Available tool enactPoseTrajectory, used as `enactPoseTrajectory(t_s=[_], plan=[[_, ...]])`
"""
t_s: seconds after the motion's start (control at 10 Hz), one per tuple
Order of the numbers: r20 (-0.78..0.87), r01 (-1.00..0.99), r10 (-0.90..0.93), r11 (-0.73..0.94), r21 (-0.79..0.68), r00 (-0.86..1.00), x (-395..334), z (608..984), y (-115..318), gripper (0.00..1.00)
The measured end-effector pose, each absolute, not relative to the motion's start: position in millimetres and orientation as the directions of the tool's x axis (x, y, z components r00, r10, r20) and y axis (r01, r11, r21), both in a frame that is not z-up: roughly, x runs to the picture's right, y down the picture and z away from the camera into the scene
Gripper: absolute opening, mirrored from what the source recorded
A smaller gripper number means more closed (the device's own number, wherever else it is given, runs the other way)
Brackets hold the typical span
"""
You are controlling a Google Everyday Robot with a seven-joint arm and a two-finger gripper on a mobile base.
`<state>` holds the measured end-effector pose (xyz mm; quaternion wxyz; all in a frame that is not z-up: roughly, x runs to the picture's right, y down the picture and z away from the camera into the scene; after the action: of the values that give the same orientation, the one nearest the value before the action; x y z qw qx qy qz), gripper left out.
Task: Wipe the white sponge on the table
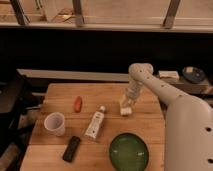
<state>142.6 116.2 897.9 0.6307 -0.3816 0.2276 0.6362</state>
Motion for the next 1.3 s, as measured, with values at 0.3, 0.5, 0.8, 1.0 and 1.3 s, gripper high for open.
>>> enactPoseTrajectory(t_s=[0.3, 0.5, 0.8, 1.0, 1.3], plan=[[-0.784, -0.967, 0.61, -0.11, -0.229, 0.116, 121.2, 876.3, 138.6, 0.0], [-0.806, -0.971, 0.589, -0.15, -0.188, 0.065, 134.7, 858.7, 158.0, 0.0], [-0.824, -0.972, 0.564, -0.221, -0.081, -0.06, 180.3, 849.6, 171.4, 0.0], [-0.816, -0.963, 0.567, -0.264, -0.051, -0.112, 201.1, 859.0, 159.7, 0.0], [-0.792, -0.96, 0.604, -0.264, -0.087, -0.094, 199.2, 889.6, 121.7, 0.0]])
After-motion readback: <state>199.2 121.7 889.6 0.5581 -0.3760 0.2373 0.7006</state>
